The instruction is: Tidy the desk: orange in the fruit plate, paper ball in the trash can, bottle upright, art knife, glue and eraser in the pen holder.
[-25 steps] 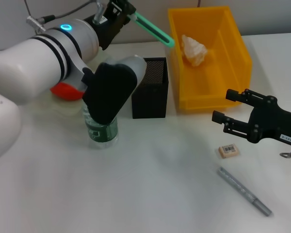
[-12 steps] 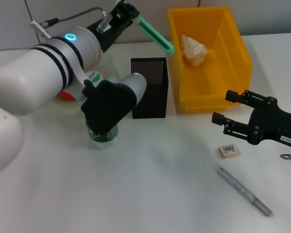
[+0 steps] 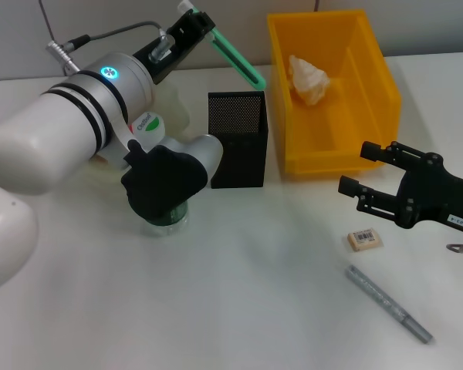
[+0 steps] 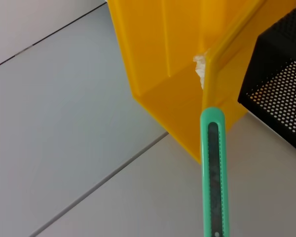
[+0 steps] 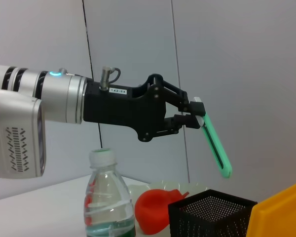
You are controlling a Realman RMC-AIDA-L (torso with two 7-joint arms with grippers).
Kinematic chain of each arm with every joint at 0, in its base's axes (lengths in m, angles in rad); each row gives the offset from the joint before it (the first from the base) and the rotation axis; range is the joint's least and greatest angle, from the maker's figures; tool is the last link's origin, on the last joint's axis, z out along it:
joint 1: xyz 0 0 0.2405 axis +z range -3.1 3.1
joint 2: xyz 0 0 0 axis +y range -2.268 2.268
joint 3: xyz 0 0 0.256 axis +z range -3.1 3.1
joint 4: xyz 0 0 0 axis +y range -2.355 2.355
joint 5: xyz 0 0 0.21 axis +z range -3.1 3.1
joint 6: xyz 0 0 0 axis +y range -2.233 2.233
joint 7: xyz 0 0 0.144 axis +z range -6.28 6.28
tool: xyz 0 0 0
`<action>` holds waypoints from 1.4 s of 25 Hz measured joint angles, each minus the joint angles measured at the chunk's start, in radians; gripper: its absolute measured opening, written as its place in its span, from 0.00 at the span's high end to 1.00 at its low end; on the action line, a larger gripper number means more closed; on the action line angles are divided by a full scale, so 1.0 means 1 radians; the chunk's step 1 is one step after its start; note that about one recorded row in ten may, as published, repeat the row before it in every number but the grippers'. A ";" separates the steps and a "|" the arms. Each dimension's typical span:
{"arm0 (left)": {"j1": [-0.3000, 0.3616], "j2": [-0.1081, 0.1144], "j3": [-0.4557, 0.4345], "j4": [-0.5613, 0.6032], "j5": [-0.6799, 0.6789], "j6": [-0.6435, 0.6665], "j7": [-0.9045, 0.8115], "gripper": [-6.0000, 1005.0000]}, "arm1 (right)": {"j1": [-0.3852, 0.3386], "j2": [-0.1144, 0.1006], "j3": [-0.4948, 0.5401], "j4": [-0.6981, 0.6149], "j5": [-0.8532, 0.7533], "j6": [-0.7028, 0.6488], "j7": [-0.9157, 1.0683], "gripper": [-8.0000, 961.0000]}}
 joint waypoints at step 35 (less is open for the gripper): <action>0.017 -0.001 0.063 -0.179 0.000 -0.272 0.210 0.77 | 0.004 -0.003 0.000 -0.003 0.003 -0.031 0.011 0.26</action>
